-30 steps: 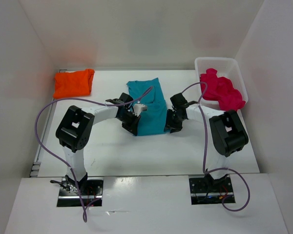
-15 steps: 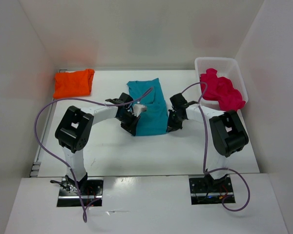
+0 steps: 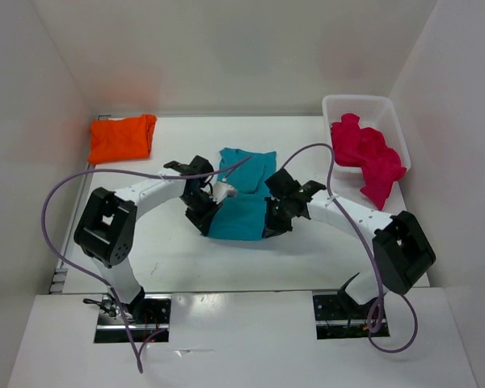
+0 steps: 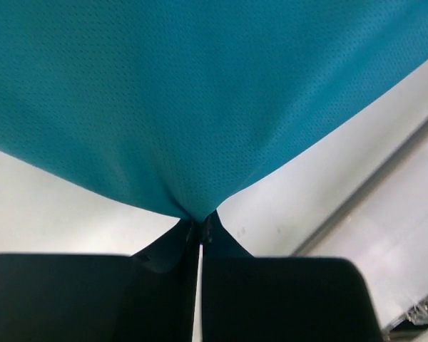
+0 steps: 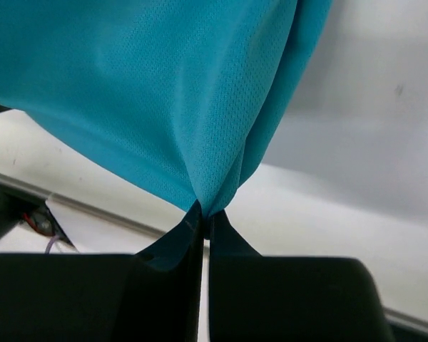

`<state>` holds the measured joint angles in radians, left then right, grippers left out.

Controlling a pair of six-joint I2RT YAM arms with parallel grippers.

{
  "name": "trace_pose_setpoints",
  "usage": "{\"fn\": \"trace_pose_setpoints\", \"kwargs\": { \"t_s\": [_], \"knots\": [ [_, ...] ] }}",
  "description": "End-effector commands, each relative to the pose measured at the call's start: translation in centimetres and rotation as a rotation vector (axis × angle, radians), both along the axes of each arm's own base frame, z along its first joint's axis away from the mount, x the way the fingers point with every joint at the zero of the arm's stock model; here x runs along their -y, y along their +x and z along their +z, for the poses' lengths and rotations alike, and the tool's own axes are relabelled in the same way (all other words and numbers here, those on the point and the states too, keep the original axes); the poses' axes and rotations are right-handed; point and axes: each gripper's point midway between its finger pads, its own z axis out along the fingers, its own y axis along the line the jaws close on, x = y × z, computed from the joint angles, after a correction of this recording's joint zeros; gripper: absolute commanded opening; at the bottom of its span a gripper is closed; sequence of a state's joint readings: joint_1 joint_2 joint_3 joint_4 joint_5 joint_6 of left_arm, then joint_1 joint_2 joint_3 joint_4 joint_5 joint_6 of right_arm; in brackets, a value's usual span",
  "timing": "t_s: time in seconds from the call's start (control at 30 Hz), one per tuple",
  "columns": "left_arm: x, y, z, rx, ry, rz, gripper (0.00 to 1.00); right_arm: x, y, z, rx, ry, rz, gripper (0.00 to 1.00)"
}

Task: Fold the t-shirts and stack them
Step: Grab one side of the 2/3 rectangular tshirt with both arms, then fold the long partially folded tshirt into a neat square

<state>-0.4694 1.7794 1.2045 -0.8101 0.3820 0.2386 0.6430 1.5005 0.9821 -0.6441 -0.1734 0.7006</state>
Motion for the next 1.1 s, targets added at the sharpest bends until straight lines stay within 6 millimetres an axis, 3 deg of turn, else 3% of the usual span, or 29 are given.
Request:
{"fn": "trace_pose_setpoints", "kwargs": {
  "t_s": [0.0,0.07,0.17,0.23,0.33,0.43,0.57,0.73,0.8,0.97,1.07],
  "knots": [
    [-1.2,-1.5,3.5,0.004,0.016,-0.058,0.00,0.1,-3.8,1.4,-0.067,-0.006,0.010,0.00],
    [-1.6,-2.7,4.9,-0.019,0.009,-0.085,0.00,0.1,-5.3,2.2,-0.101,0.005,0.010,0.00],
    [-1.5,-4.2,6.9,-0.065,-0.010,-0.132,0.00,-0.8,-6.8,5.0,-0.108,0.092,0.021,0.00],
    [-1.1,-4.3,9.1,-0.056,-0.024,-0.142,0.00,-0.9,-7.4,6.6,-0.107,0.135,0.025,0.00],
    [-0.6,-3.5,10.4,-0.047,-0.038,-0.153,0.00,-1.1,-7.5,8.0,-0.103,0.156,0.032,0.00],
    [0.0,-2.4,9.9,-0.065,-0.030,-0.152,0.00,-0.9,-6.0,8.0,-0.098,0.152,0.050,0.00],
    [1.3,1.4,10.8,-0.014,-0.065,-0.127,0.00,1.1,-1.8,8.9,-0.053,0.169,-0.005,0.00],
    [3.0,5.9,10.9,0.021,-0.102,-0.101,0.00,2.9,1.6,8.1,-0.051,0.199,-0.020,0.00],
    [3.4,7.2,10.2,0.001,-0.120,-0.080,0.00,3.2,3.3,7.8,-0.043,0.194,-0.032,0.00],
    [4.4,10.3,10.6,0.023,-0.175,-0.015,0.00,3.9,6.5,7.5,-0.021,0.206,-0.076,0.00],
    [5.0,11.3,9.9,0.017,-0.185,-0.007,0.00,4.3,8.7,7.1,0.000,0.213,-0.104,0.00]
  ]
}}
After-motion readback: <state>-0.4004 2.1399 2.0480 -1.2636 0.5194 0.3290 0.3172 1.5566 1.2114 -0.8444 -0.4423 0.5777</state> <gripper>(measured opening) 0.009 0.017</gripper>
